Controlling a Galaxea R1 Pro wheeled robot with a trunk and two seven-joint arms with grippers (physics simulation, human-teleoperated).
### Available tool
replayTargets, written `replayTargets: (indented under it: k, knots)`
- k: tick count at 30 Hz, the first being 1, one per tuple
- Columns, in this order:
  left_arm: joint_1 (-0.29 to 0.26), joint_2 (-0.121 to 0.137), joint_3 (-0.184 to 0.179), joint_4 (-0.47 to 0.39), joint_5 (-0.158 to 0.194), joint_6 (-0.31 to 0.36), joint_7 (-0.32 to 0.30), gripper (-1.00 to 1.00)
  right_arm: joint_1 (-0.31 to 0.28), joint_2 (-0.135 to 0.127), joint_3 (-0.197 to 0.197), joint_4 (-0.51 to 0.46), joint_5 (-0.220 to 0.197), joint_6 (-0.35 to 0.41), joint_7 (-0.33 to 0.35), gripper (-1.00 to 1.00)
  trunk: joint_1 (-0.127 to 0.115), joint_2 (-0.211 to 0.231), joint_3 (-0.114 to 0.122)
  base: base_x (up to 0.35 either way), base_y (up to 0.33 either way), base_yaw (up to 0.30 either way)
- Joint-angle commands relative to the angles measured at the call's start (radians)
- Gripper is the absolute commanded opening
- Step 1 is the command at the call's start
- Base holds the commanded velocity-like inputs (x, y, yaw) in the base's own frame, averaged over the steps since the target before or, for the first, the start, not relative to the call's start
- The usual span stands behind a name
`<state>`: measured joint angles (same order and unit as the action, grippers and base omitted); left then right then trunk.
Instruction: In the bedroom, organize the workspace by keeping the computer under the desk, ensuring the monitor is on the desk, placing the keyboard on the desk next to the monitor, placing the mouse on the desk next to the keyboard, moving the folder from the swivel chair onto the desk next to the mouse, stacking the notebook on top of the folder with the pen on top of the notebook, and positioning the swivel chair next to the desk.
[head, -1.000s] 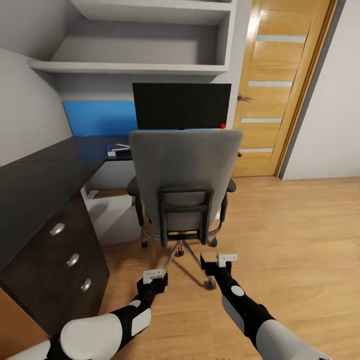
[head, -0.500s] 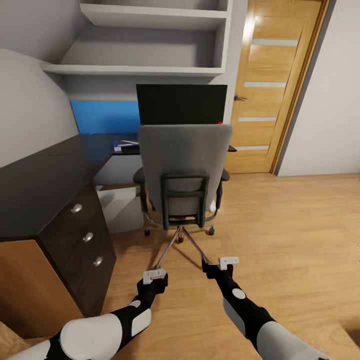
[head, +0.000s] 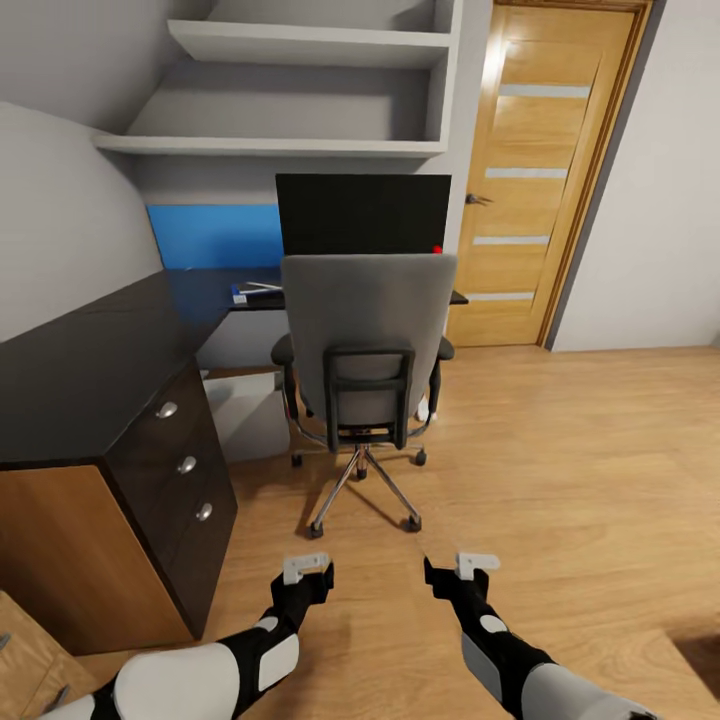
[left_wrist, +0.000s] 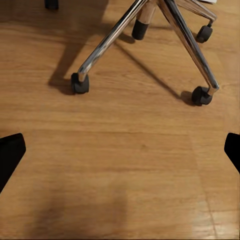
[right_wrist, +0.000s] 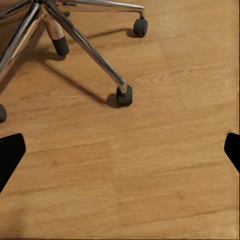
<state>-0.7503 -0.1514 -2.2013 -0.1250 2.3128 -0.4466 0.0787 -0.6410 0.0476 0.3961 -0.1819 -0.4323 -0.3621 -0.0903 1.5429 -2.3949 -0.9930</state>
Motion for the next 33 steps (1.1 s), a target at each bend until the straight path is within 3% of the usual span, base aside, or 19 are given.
replayTargets:
  k: [1, 4, 5, 10, 11, 21, 28, 30, 33]
  knots:
    - [0.003, 0.001, -0.008, -0.006, 0.002, -0.005, 0.009, 1.0, -0.001, 0.001, 0.01, 0.017, -0.008, -0.016, -0.007, 1.0, -0.004, 0.007, 0.002, -0.01, 0.0, 0.0]
    - [0.012, 0.001, -0.009, -0.017, 0.002, -0.006, 0.01, 1.0, 0.0, 0.004, 0.011, 0.06, -0.016, -0.054, -0.006, 1.0, -0.016, 0.028, 0.012, -0.006, 0.0, 0.0]
    - [0.072, 0.015, -0.008, -0.042, 0.002, -0.011, 0.045, 1.0, 0.016, 0.012, 0.01, 0.179, -0.024, -0.187, -0.007, 1.0, -0.02, 0.035, 0.015, 0.0, 0.0, 0.0]
    - [0.096, 0.019, -0.008, -0.043, 0.002, -0.012, 0.058, 1.0, 0.048, 0.012, 0.009, 0.193, -0.024, -0.235, -0.009, 1.0, -0.039, 0.07, 0.031, 0.0, 0.0, 0.0]
    - [0.121, 0.02, -0.008, -0.045, 0.002, -0.013, 0.085, 1.0, 0.072, 0.01, 0.008, 0.197, -0.024, -0.29, -0.01, 1.0, -0.043, 0.077, 0.034, 0.0, 0.0, 0.0]
    - [0.138, 0.031, -0.008, -0.045, 0.002, -0.013, 0.09, 1.0, 0.081, 0.004, 0.005, 0.199, -0.023, -0.319, -0.025, 1.0, -0.081, 0.147, 0.065, 0.0, 0.0, 0.0]
    - [0.23, 0.086, -0.008, -0.045, 0.002, -0.036, 0.089, 1.0, 0.119, -0.018, 0.006, 0.199, -0.023, -0.383, -0.041, 1.0, -0.108, 0.196, 0.087, 0.0, 0.0, 0.0]
    - [0.286, 0.12, -0.008, -0.045, 0.002, -0.105, 0.09, 1.0, 0.143, -0.023, 0.005, 0.199, -0.023, -0.42, -0.043, 1.0, -0.115, 0.21, 0.093, 0.0, 0.0, 0.0]
    - [0.318, 0.132, -0.008, -0.045, 0.002, -0.132, 0.09, 1.0, 0.161, -0.036, 0.004, 0.2, -0.023, -0.432, -0.044, 1.0, -0.127, 0.231, 0.103, 0.0, 0.0, 0.0]
